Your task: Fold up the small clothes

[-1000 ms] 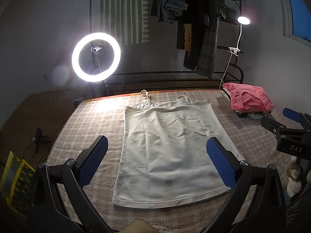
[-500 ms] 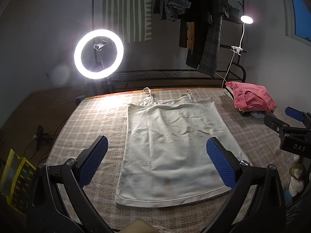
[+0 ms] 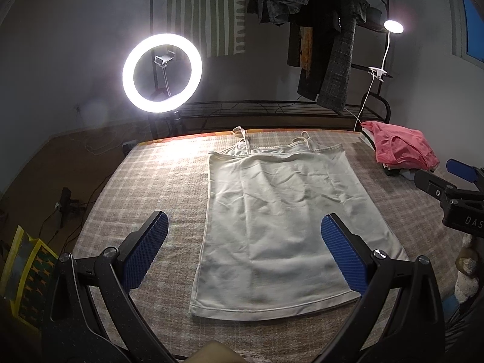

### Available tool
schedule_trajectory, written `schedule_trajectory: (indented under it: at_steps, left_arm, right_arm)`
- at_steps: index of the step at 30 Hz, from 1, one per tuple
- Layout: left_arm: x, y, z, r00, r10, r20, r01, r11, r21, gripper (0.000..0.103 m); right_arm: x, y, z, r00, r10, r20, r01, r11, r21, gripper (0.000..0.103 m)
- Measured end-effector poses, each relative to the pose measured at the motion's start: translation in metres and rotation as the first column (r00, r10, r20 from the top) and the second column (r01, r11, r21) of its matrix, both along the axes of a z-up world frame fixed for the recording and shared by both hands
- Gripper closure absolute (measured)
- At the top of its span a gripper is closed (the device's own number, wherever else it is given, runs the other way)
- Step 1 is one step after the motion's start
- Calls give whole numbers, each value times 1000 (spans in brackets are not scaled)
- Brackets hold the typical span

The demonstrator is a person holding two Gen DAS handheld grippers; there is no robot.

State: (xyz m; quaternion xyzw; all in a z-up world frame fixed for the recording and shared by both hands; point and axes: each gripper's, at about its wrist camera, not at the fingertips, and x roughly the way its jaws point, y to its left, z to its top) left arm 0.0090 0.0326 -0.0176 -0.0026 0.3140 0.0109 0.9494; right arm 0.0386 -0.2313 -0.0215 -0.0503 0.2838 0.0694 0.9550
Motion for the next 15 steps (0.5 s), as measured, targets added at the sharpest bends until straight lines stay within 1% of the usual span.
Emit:
schedule_trajectory:
  at_steps: [6, 8, 9, 10, 11, 12, 13, 15]
  left_arm:
    - [5, 12, -18, 999, 11, -48, -10, 1000, 8, 0]
    - [8, 20, -27, 997, 8, -82, -8, 1000, -1, 0]
    - [8, 24, -31, 996, 4, -93, -5, 1000, -12, 2]
    - [7, 29, -36, 995, 5, -101, -7, 1000, -21, 4]
    - [7, 34, -40, 994, 7, -109, -10, 1000, -29, 11]
    - [7, 39, -44, 992, 4, -122, -10, 999, -48, 18]
    - [7, 45, -49, 991, 3, -137, -13, 997, -72, 20]
    - [7, 56, -59, 986, 15, -166, -35, 992, -120, 29]
  right_arm:
    - [12, 23, 0, 1000, 14, 17, -13, 1000, -7, 0]
    - [18, 31, 1, 999, 34, 22, -34, 999, -5, 0]
    - [21, 35, 1, 999, 48, 24, -48, 999, -10, 1]
    - [25, 38, 1, 998, 57, 24, -57, 998, -16, 1]
    - [30, 41, 1, 998, 64, 21, -63, 998, -18, 1]
    - [35, 44, 2, 997, 73, 14, -73, 997, -16, 1]
    - [41, 47, 2, 996, 88, -2, -88, 996, -13, 2]
    - [53, 54, 3, 992, 123, -31, -123, 992, -6, 5]
